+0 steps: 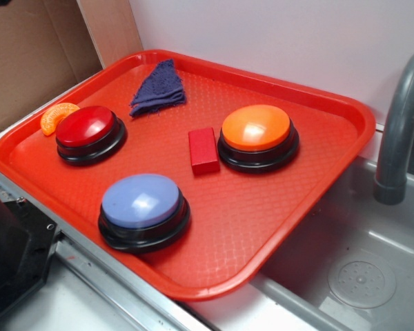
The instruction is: Push the red button.
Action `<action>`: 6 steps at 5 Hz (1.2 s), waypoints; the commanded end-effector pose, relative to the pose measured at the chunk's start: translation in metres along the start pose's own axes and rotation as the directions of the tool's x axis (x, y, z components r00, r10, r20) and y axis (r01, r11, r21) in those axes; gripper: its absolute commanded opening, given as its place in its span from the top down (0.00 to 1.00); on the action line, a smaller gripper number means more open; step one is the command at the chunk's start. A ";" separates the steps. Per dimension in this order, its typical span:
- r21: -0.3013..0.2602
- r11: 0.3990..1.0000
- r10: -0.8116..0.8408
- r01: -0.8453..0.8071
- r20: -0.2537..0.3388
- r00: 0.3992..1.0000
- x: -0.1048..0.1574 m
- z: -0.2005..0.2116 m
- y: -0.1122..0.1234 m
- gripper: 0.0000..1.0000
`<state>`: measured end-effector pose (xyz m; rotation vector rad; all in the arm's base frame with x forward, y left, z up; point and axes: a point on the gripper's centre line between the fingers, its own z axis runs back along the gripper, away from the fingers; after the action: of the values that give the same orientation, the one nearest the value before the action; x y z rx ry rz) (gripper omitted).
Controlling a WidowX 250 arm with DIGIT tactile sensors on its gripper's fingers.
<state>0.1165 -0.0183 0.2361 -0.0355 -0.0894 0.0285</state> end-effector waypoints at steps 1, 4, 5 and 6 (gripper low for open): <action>0.000 1.000 0.000 0.000 0.000 1.000 0.000 0.000 0.000 0.00; 0.057 0.945 0.316 -0.323 0.112 0.942 0.049 -0.094 0.108 0.00; 0.095 0.974 0.201 -0.207 0.073 0.977 0.070 -0.147 0.095 0.00; 0.058 0.973 0.214 -0.222 0.127 0.969 0.069 -0.178 0.093 0.00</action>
<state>0.1914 0.0661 0.0528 0.0228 -0.1636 0.2560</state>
